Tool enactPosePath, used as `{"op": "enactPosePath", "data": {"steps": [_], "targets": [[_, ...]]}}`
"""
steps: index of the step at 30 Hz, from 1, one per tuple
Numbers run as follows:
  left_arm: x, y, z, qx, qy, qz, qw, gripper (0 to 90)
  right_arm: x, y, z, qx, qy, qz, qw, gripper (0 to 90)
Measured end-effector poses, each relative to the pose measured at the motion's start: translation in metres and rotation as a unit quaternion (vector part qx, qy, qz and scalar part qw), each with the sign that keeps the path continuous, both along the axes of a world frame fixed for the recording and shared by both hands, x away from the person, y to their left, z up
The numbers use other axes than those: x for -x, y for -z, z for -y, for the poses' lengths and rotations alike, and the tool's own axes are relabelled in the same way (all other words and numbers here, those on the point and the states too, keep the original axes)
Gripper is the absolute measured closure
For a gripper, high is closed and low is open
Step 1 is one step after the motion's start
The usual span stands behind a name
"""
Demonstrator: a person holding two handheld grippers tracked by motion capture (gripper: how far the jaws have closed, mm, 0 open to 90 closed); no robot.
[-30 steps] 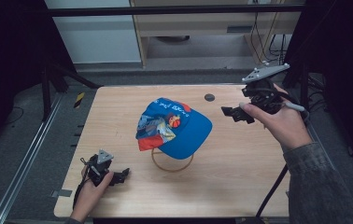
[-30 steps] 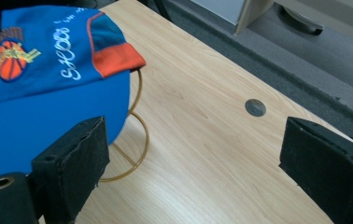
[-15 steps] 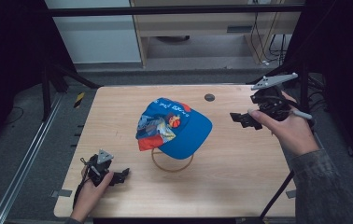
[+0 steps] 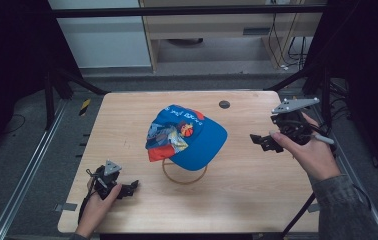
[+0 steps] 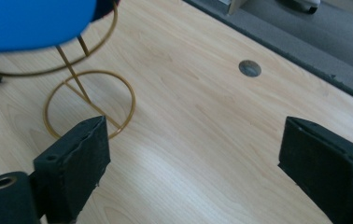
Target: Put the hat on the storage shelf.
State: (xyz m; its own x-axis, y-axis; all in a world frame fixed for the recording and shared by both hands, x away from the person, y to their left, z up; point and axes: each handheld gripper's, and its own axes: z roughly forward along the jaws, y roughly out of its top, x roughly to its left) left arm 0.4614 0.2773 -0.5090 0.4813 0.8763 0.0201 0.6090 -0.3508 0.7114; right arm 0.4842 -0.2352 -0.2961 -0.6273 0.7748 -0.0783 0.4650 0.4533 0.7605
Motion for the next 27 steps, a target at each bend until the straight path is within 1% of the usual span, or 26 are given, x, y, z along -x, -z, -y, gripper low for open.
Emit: {"op": "enactPosePath", "data": {"steps": [8, 11, 16, 20, 24, 27], "targets": [[0.000, 0.000, 0.000, 0.000, 0.000, 0.000, 1.0000, 0.0, 0.002, 0.041, 0.002, 0.008, 0.002, -0.018, 0.9998, 13.3], [0.000, 0.000, 0.000, 0.000, 0.000, 0.000, 1.0000, 0.0, 0.002, 0.055, 0.004, 0.005, 0.007, -0.028, 0.9996, 13.7], [0.000, 0.000, 0.000, 0.000, 0.000, 0.000, 1.0000, 0.0, 0.002, 0.080, 0.003, 0.003, 0.010, -0.037, 0.9992, 14.4], [0.000, 0.000, 0.000, 0.000, 0.000, 0.000, 1.0000, 0.0, 0.002, 0.098, 0.001, 0.004, 0.014, -0.047, 0.9988, 14.7], [0.000, 0.000, 0.000, 0.000, 0.000, 0.000, 1.0000, 0.0, 0.002, 0.115, 0.002, 0.001, 0.019, -0.062, 0.9979, 14.8], [0.000, 0.000, 0.000, 0.000, 0.000, 0.000, 1.0000, 0.0, 0.002, 0.126, 0.004, 0.000, 0.027, -0.070, 0.9972, 14.9]]}}
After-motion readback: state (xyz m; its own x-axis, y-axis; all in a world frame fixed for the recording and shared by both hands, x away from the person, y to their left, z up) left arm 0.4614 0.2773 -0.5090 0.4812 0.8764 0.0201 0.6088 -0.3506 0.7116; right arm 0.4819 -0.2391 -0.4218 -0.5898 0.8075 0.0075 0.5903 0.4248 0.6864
